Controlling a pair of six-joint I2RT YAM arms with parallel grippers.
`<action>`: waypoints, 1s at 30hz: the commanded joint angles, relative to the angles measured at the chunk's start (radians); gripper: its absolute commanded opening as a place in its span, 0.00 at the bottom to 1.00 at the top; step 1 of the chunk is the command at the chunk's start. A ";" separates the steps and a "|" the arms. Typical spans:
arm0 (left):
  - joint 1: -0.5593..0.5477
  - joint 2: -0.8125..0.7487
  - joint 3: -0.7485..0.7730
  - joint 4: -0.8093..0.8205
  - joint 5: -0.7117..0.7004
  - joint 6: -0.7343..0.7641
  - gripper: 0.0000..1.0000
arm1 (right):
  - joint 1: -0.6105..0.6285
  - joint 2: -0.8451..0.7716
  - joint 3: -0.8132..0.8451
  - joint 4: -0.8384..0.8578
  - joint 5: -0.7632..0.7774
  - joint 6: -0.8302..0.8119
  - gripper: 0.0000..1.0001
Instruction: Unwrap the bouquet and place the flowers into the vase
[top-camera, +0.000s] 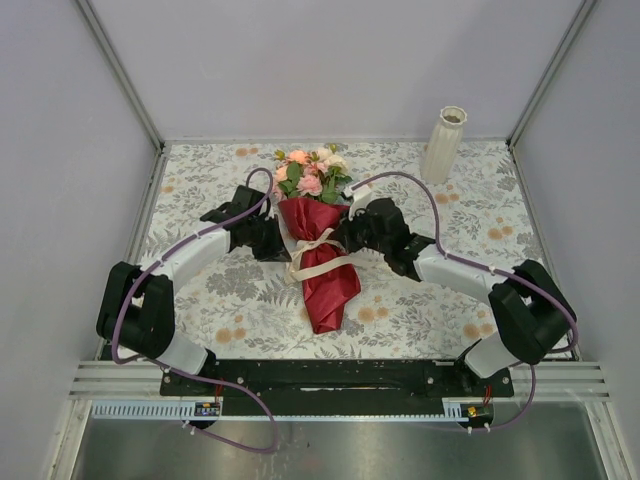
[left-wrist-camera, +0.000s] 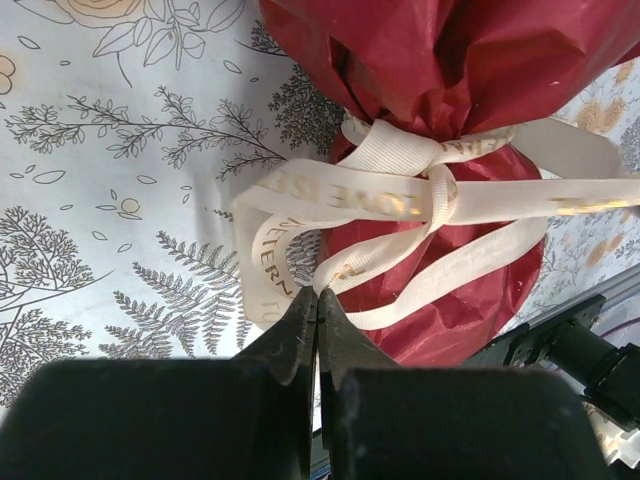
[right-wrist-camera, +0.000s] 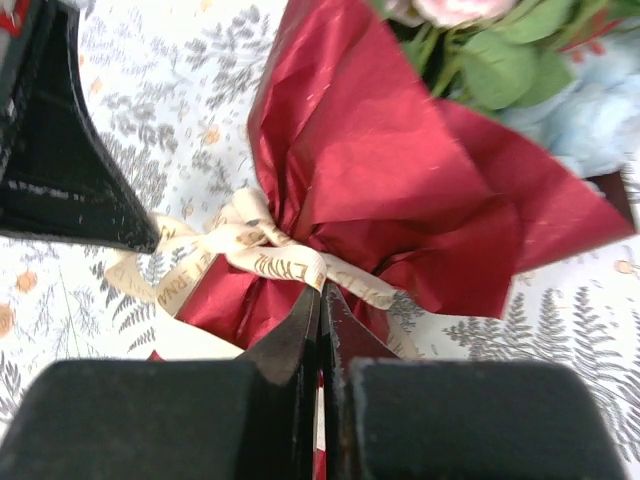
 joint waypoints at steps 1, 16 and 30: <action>0.004 0.029 0.013 -0.013 -0.033 -0.011 0.00 | -0.041 -0.094 -0.017 0.034 0.118 0.067 0.00; 0.004 0.026 0.004 -0.044 -0.134 -0.015 0.00 | -0.136 -0.201 -0.198 0.135 0.429 0.312 0.00; 0.023 0.027 0.020 -0.099 -0.219 -0.030 0.00 | -0.166 -0.267 -0.206 0.051 0.756 0.357 0.00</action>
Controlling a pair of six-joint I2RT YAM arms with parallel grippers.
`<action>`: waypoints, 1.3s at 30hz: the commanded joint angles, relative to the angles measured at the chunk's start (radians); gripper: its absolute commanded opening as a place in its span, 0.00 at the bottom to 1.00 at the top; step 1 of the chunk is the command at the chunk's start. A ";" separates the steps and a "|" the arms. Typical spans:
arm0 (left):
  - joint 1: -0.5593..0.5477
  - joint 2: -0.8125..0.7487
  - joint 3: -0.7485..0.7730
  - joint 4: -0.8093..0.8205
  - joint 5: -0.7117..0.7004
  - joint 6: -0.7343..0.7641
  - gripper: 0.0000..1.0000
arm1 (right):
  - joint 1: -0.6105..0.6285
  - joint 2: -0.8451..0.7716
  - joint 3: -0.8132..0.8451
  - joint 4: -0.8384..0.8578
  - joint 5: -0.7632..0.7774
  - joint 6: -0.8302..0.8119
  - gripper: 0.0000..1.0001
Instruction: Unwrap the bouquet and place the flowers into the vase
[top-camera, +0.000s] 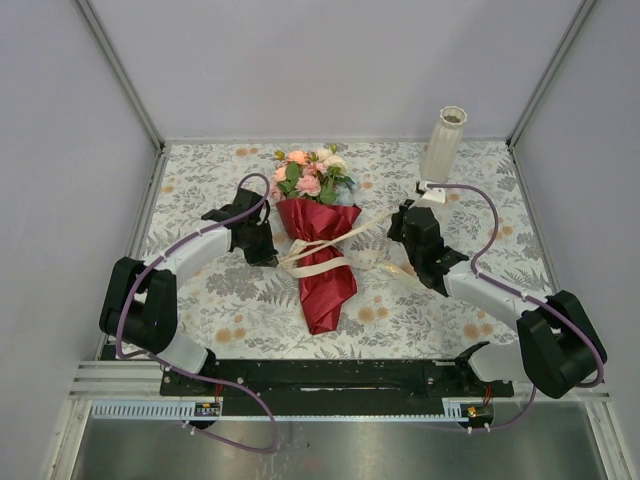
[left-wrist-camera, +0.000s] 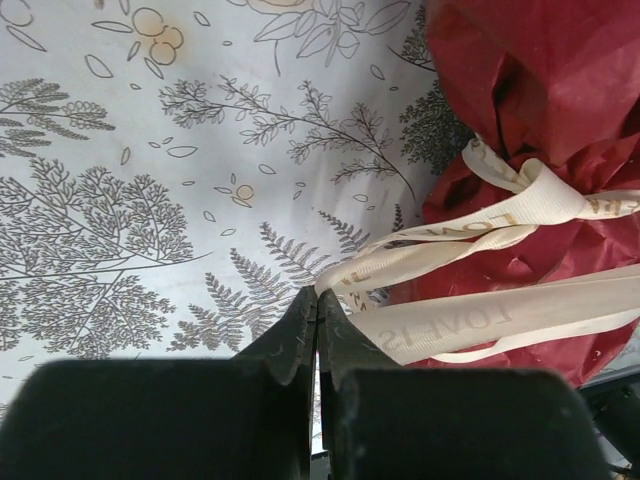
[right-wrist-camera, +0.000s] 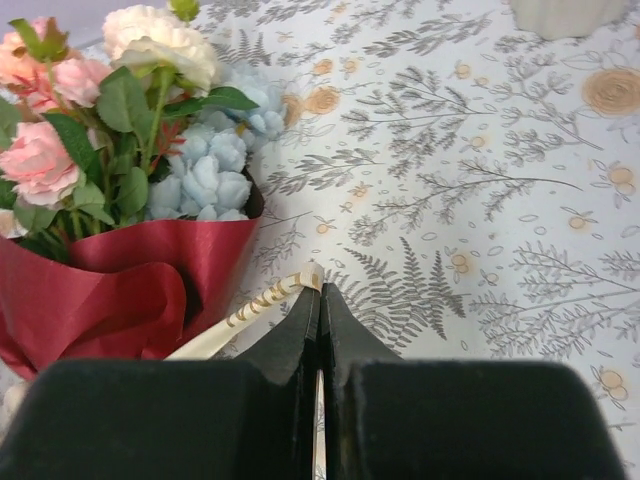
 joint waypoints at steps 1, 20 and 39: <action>0.006 -0.001 0.019 -0.004 -0.035 -0.010 0.00 | -0.009 -0.040 0.009 -0.033 0.254 0.032 0.00; 0.004 -0.125 0.114 0.053 0.078 0.054 0.68 | -0.073 -0.198 -0.023 -0.225 0.432 0.121 0.00; 0.047 -0.013 0.143 0.014 0.159 0.038 0.61 | -0.092 -0.205 0.055 -0.327 0.005 0.043 0.51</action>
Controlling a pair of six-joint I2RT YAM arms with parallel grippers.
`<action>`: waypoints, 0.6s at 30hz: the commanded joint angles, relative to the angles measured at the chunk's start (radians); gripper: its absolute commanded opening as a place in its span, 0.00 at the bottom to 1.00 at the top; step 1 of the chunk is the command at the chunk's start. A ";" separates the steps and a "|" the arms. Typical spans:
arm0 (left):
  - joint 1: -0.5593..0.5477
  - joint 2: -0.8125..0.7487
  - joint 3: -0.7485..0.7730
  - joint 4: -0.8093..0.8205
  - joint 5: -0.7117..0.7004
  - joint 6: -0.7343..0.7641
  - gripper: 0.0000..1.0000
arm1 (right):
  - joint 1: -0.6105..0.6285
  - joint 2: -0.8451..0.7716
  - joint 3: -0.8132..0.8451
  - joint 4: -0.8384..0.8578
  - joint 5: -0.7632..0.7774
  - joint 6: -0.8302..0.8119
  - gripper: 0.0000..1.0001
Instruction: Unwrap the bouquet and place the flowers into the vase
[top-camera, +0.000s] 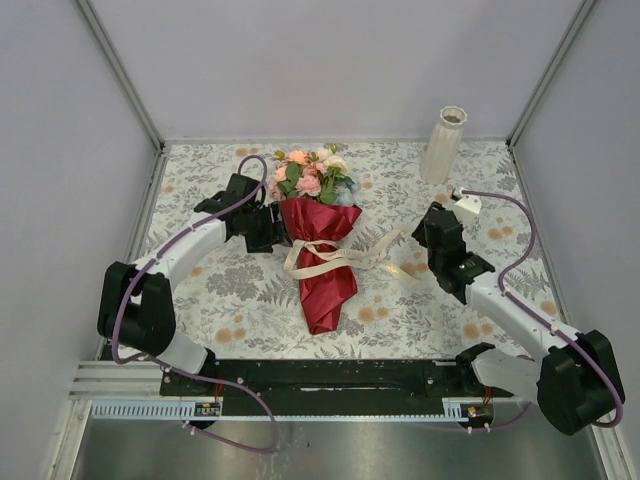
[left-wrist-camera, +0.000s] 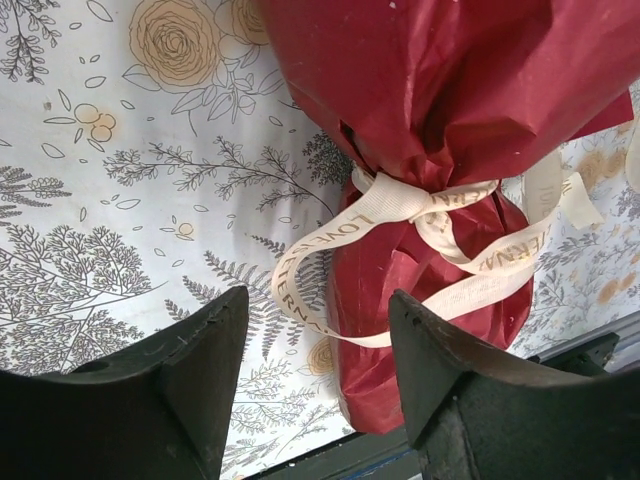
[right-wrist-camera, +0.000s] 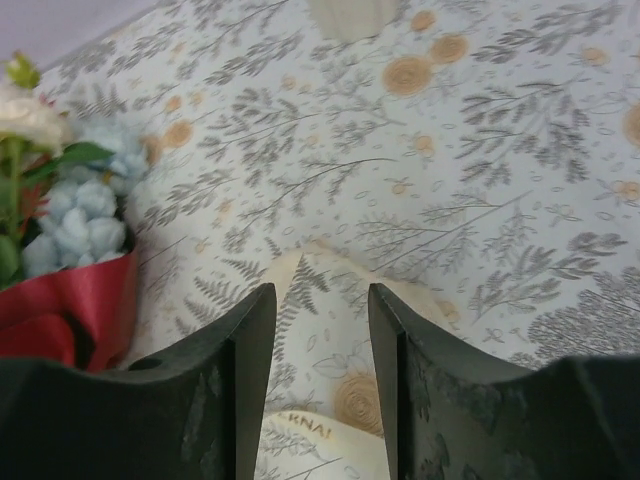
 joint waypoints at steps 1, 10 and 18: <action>0.047 0.016 0.030 0.004 0.125 -0.029 0.59 | -0.004 0.000 0.100 -0.027 -0.285 -0.083 0.51; 0.070 -0.160 -0.079 -0.004 0.123 0.037 0.57 | 0.007 0.204 0.163 0.210 -0.900 -0.226 0.52; 0.074 -0.303 -0.150 -0.056 -0.023 0.109 0.59 | 0.070 0.479 0.349 0.297 -1.175 -0.260 0.52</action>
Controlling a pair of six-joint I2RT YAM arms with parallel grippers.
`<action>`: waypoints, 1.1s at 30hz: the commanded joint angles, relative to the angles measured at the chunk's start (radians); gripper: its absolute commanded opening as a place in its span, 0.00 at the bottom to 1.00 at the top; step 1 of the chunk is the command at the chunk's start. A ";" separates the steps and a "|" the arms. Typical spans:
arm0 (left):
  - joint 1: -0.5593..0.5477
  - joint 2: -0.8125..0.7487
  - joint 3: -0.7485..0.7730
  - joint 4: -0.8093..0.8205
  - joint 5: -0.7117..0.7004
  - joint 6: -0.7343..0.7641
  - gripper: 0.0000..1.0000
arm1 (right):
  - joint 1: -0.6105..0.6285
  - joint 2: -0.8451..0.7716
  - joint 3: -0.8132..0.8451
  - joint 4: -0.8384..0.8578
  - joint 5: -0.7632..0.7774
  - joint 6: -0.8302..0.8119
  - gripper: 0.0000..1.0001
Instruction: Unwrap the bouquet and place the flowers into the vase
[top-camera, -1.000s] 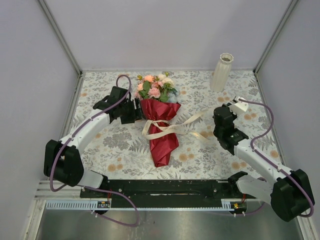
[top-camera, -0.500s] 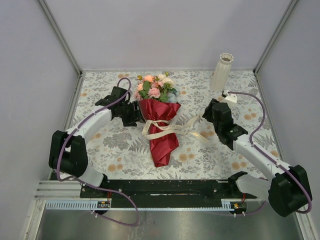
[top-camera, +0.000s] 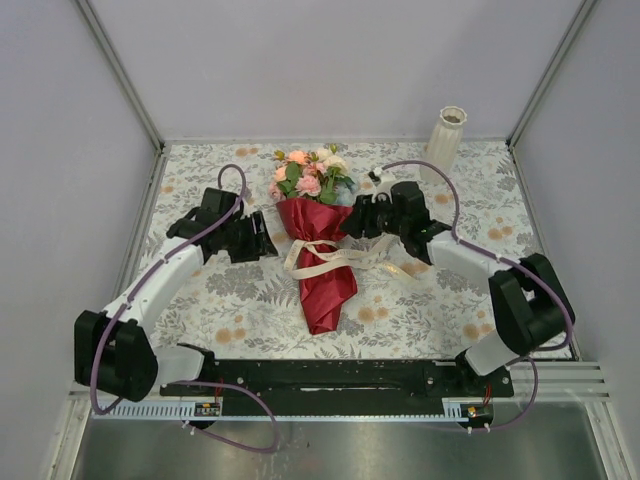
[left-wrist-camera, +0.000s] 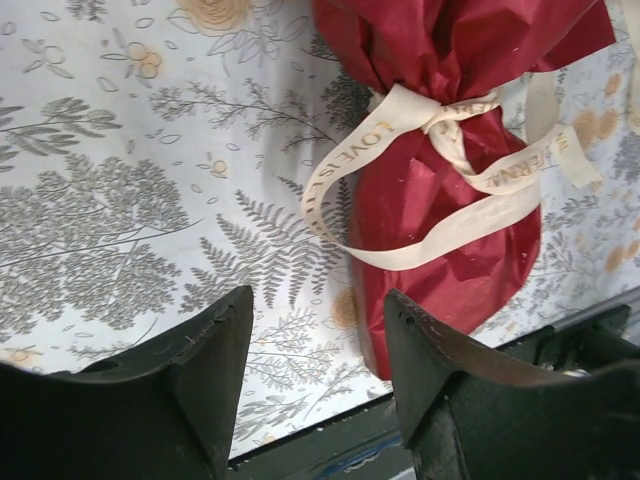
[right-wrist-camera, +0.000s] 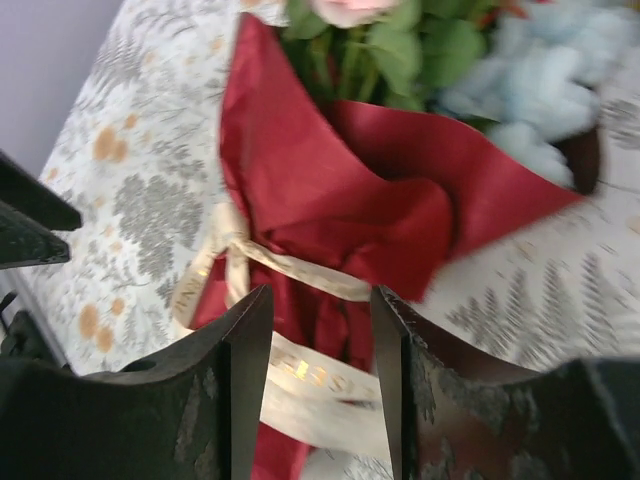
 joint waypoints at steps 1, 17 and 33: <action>0.007 -0.094 -0.026 -0.029 -0.086 0.059 0.59 | 0.045 0.090 0.119 0.106 -0.185 -0.046 0.52; 0.009 -0.188 -0.076 -0.037 -0.161 0.080 0.61 | 0.125 0.320 0.291 0.060 -0.214 -0.060 0.48; 0.009 -0.159 -0.065 -0.029 -0.160 0.065 0.62 | 0.146 0.348 0.355 -0.118 -0.238 -0.160 0.47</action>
